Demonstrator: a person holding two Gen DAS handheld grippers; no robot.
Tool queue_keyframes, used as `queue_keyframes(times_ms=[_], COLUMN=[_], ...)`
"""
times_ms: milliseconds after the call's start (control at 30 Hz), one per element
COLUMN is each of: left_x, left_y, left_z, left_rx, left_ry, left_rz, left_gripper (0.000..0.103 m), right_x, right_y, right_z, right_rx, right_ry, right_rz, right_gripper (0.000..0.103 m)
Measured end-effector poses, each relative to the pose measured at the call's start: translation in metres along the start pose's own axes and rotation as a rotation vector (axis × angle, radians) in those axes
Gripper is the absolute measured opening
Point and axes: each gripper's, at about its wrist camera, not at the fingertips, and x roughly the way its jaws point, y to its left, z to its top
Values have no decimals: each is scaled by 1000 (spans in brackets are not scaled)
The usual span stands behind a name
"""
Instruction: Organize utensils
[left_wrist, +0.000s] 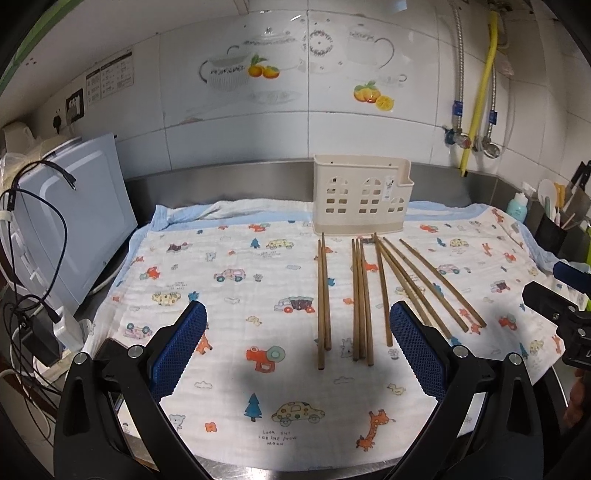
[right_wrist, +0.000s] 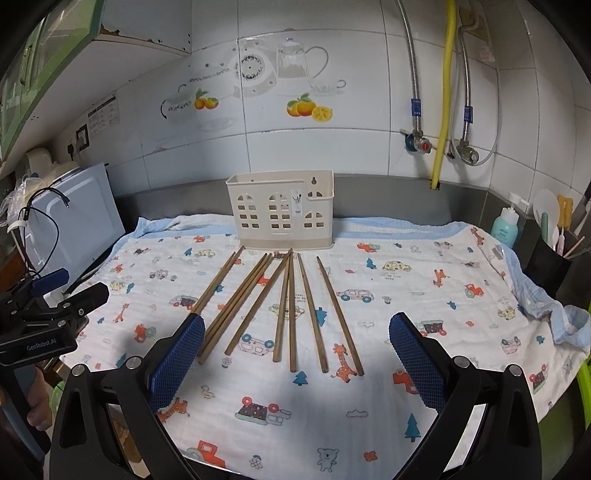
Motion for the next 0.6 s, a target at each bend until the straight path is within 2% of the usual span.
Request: queue_keyframes(times_ms=[333, 600], left_x=[23, 43], left_y=[1, 0], left_z=[-1, -1], left_rx=[-3, 4], left_ry=[40, 73], left_rz=[17, 2], left_gripper=[98, 97], right_x=[20, 41], right_y=[-12, -26], right_z=[-1, -6], right_rx=[6, 23], right_ry=[34, 80], right_rz=[-10, -12], right_gripper=[97, 97])
